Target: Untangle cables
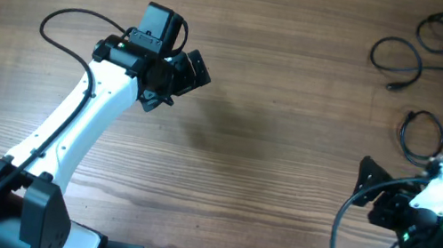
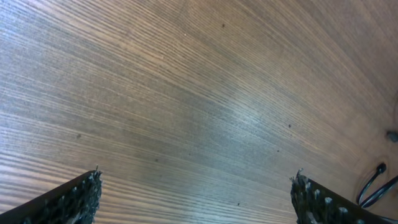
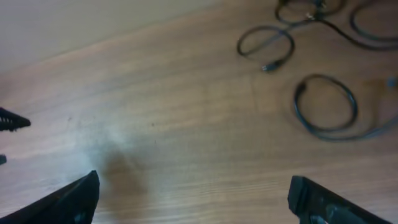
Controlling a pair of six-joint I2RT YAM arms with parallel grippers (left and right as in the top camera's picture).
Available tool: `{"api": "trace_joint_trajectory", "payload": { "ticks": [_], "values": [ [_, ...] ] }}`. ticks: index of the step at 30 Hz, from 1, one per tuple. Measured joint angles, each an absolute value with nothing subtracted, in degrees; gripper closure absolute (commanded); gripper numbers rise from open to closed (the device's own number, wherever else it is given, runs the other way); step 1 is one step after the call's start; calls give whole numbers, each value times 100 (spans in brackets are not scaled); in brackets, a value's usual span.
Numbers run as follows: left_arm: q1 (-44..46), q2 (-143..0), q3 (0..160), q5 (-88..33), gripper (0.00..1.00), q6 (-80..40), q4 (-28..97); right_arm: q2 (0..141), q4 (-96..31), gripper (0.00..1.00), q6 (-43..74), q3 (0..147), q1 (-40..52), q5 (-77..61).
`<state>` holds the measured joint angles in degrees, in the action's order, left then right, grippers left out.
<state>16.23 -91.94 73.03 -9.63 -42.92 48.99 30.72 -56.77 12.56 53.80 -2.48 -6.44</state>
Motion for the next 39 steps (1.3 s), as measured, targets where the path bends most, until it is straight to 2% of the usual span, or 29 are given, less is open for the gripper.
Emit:
{"api": "trace_joint_trajectory", "payload": {
  "ticks": [6,15,21,33,39],
  "values": [
    [1623,-9194,7303,-961,0,-4292,4899,2263,-4626,0,913,4263,-239,-904],
    [1623,-9196,7303,-963,0,-4292,4897,1100,-2460,0,60,2491,-239,-1638],
    [1623,-9194,7303,-963,0,-4292,4899,548,-899,0,-58,1396,-156,-1715],
    [1623,-9194,7303,-963,0,-4292,4899,104,770,0,-82,185,-91,-1664],
    [1623,-9194,7303,-963,0,-4292,4899,89,617,0,-139,56,-91,-1378]
  ]
}}
